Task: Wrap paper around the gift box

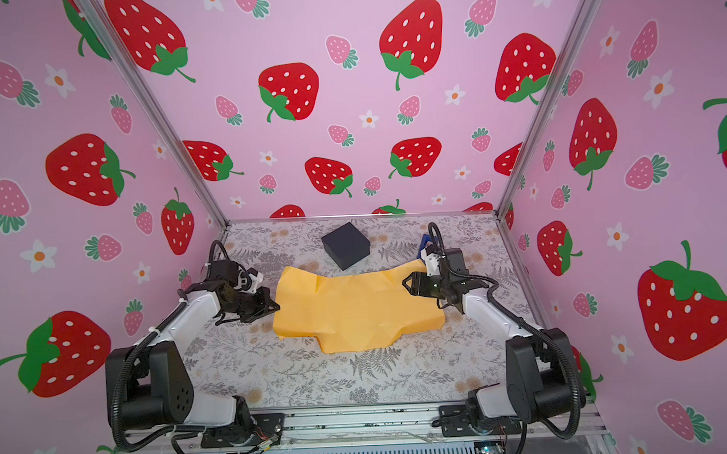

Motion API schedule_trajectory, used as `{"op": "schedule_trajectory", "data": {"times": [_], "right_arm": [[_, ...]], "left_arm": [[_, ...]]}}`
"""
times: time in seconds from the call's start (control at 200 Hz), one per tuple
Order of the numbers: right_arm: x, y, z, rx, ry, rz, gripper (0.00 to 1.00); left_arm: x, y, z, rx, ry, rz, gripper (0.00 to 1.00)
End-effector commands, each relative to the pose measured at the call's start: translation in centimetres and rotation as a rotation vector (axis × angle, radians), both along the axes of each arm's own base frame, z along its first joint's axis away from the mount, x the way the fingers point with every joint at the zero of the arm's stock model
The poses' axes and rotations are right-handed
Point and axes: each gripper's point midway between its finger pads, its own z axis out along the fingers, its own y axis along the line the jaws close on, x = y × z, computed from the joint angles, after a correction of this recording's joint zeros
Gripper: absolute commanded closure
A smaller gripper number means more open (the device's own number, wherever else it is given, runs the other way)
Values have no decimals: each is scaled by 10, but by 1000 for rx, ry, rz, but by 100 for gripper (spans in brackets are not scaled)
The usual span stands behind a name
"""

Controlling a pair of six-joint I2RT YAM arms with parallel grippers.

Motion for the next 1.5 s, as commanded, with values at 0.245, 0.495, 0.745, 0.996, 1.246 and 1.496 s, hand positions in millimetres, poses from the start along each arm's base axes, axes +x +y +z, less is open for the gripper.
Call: {"op": "schedule_trajectory", "data": {"times": [0.245, 0.495, 0.745, 0.996, 1.246, 1.496], "right_arm": [[-3, 47, 13, 59, 10, 93, 43], [-14, 77, 1, 109, 67, 193, 43], [-34, 86, -30, 107, 168, 257, 44], [-27, 27, -45, 15, 155, 57, 44], [17, -78, -28, -43, 57, -240, 38], [25, -93, -51, 3, 113, -227, 34]], "left_arm": [[7, 37, 40, 227, -46, 53, 62], [3, -21, 88, 209, -165, -73, 58], [-29, -111, 46, 59, -50, -196, 60], [-51, -134, -17, -12, 60, -159, 56], [-67, -114, -58, 110, 181, -148, 56], [-78, -92, -72, 176, 211, -121, 55]]}}
